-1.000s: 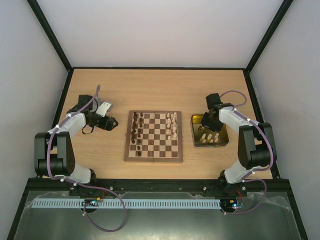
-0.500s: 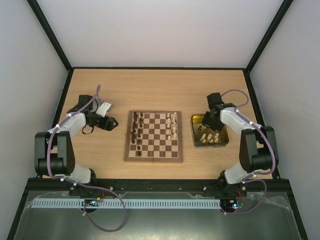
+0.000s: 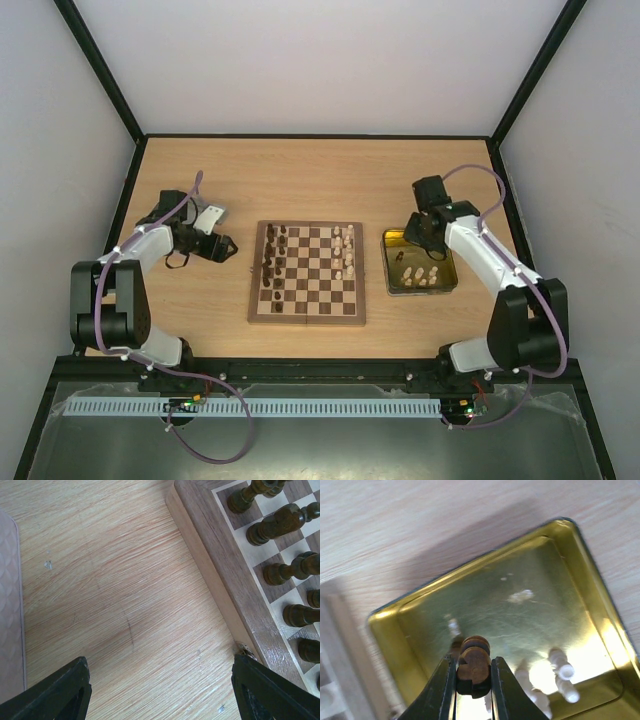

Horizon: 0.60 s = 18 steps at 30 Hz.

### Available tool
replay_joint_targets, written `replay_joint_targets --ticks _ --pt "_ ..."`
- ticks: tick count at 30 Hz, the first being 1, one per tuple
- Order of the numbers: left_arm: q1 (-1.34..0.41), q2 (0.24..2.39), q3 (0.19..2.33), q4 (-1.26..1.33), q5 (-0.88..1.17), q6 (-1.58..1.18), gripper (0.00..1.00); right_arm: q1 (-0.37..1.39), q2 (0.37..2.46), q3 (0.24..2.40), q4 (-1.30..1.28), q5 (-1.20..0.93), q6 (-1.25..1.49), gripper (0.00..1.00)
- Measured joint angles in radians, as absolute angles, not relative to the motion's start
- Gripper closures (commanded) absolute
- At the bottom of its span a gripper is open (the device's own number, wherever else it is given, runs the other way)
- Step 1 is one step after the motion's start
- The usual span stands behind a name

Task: Set up the chess pieces on the board
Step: Place the chess piece on the chessboard.

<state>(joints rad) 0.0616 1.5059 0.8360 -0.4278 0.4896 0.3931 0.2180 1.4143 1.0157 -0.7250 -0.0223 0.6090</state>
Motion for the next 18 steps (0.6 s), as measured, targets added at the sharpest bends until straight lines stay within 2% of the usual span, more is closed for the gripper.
replay_joint_targets --ticks 11,18 --pt "0.061 1.506 0.836 -0.426 0.485 0.393 0.22 0.628 1.418 1.261 -0.848 0.081 0.659 0.95" --pt "0.061 1.506 0.836 -0.419 0.471 0.393 0.22 0.933 1.592 1.468 -0.915 0.118 0.705 0.95"
